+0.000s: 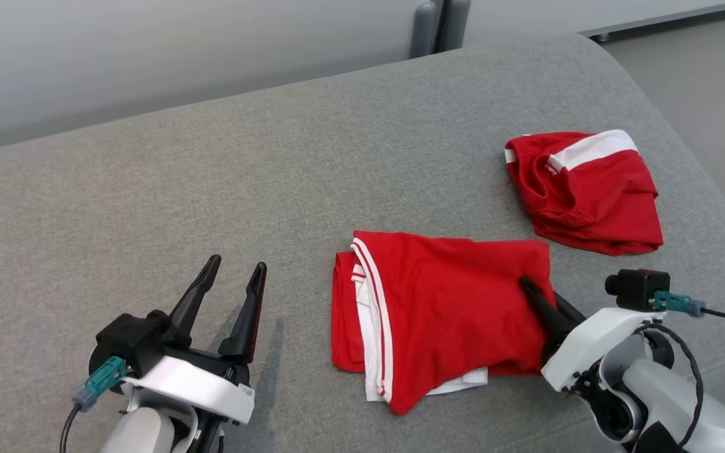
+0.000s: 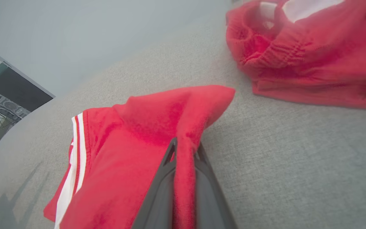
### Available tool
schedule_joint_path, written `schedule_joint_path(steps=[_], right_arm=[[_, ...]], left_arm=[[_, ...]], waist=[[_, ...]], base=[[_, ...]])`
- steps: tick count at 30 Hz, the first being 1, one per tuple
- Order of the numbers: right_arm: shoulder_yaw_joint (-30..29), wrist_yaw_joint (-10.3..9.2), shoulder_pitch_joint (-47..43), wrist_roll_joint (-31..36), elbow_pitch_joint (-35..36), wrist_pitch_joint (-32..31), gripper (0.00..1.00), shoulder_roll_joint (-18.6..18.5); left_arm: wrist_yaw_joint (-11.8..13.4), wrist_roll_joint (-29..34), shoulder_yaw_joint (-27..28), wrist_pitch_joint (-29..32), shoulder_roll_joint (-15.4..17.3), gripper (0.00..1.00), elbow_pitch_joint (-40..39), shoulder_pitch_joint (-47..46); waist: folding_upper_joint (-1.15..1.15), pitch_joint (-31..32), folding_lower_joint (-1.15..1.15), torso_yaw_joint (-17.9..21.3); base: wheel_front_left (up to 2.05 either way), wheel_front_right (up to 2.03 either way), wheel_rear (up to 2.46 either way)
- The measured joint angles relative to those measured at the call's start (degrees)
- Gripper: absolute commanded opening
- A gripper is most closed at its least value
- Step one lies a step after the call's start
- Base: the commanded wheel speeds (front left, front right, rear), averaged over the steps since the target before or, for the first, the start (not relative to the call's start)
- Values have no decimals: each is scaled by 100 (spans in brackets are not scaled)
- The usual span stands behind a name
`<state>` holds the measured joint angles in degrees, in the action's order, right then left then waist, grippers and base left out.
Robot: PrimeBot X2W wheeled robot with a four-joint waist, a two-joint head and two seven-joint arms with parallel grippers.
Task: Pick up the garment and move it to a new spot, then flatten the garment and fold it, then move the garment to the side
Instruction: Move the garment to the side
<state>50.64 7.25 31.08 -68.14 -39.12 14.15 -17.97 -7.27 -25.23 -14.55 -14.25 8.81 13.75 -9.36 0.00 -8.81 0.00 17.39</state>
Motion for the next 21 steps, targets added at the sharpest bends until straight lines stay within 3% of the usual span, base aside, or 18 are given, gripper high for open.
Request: schedule_joint_path(steps=[7, 12, 21], right_arm=[[-515, 0, 682, 848, -15, 0, 0, -129], [-693, 0, 1258, 1187, -97, 0, 0, -537], [-754, 0, 2041, 1446, -1088, -212, 0, -1020]], left_arm=[[-1, 2, -51, 0, 68, 100, -9, -96], [-1, 1, -69, 0, 104, 100, -10, -104], [-1, 1, -165, 0, 81, 100, -36, -154]], waist=[[0, -291, 0, 133], [0, -336, 0, -40], [0, -450, 0, -423]], base=[[0, 0, 0], [0, 0, 0], [0, 0, 0]])
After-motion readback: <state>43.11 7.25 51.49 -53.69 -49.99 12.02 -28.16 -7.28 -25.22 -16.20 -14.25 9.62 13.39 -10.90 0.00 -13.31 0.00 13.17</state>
